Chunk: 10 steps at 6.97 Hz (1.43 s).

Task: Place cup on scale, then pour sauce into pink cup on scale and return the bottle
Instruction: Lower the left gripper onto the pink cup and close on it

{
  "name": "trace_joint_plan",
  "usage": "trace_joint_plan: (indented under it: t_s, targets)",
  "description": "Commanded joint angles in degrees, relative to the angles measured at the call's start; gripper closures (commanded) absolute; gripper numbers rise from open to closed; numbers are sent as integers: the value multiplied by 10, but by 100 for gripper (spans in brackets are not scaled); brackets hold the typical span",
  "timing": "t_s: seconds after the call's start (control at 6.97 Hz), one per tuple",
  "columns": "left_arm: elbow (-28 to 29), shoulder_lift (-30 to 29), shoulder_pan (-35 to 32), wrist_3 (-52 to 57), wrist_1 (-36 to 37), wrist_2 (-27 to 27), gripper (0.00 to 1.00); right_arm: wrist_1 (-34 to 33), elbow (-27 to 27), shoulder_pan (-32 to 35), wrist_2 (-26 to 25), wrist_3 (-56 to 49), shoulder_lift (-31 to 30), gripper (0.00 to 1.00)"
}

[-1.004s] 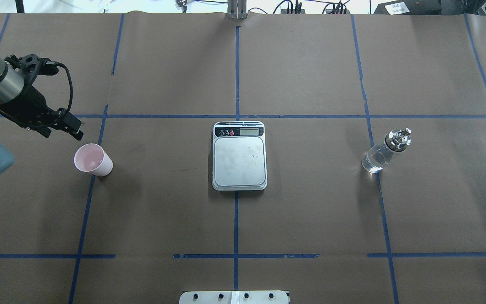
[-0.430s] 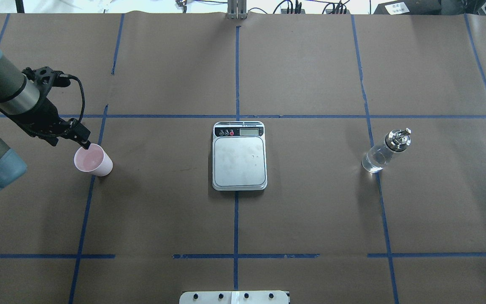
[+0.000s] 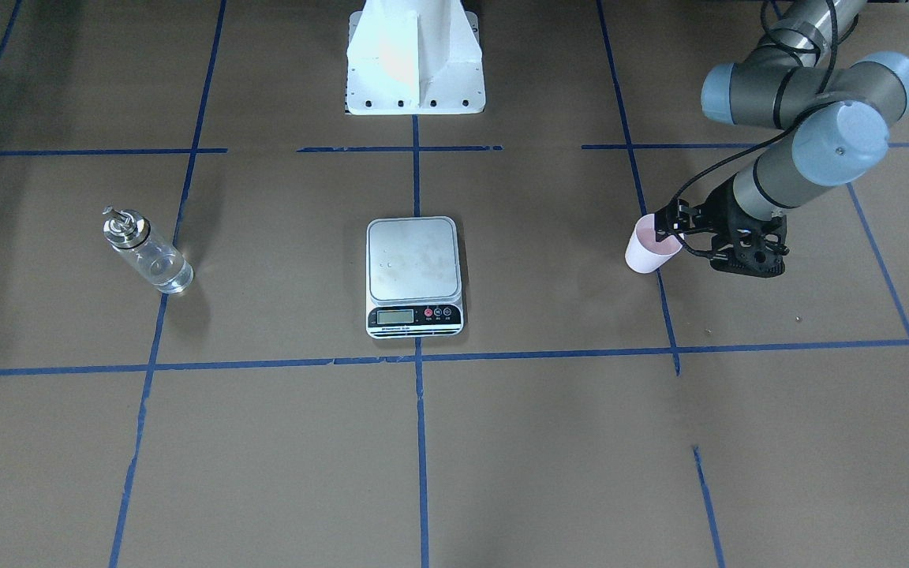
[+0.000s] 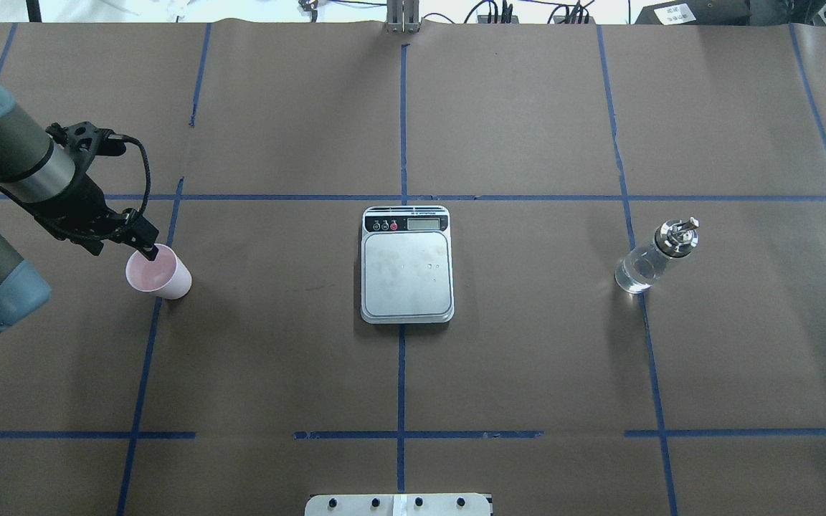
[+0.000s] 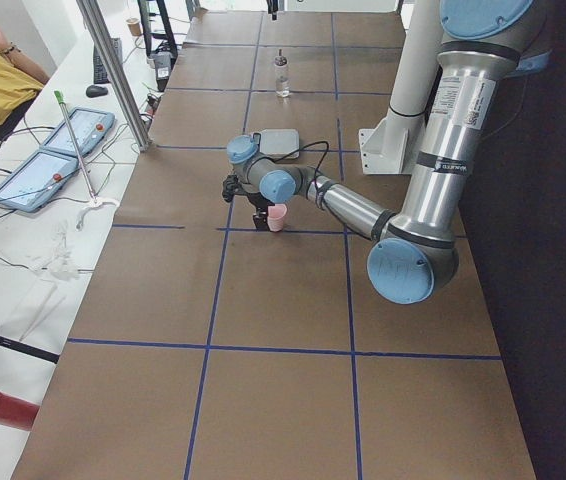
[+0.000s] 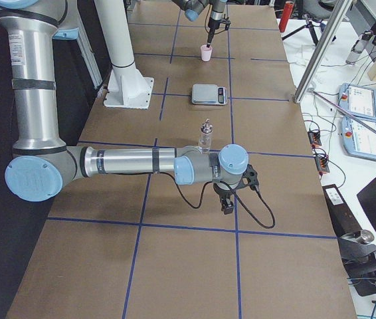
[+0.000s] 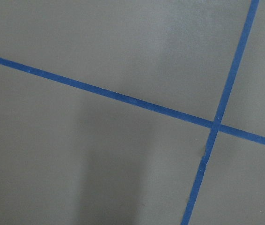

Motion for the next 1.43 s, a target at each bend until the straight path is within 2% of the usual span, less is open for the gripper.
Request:
trace_joint_plan:
  t_s: [0.0, 0.14, 0.43, 0.57, 0.72, 1.0, 1.15, 1.29]
  targets:
    - [1, -1, 7, -1, 1, 4, 17, 0, 1, 0, 0, 0, 1, 0]
    - [6, -1, 8, -1, 1, 4, 33, 0, 1, 0, 0, 0, 1, 0]
    - [14, -4, 14, -1, 0, 12, 47, 0, 1, 1, 1, 0, 1, 0]
    - [13, -5, 14, -1, 1, 13, 65, 0, 1, 0, 1, 0, 3, 0]
    - [13, -5, 14, -2, 1, 13, 100, 0, 2, 1, 1, 0, 3, 0]
    - [6, -3, 13, -7, 6, 11, 100, 0, 1, 1, 1, 0, 4, 0]
    - [-2, -8, 3, -84, 7, 11, 100, 0, 3, 1, 1, 1, 5, 0]
    - [-15, -40, -6, -124, 30, 11, 100, 0, 6, 1, 1, 7, 7, 0]
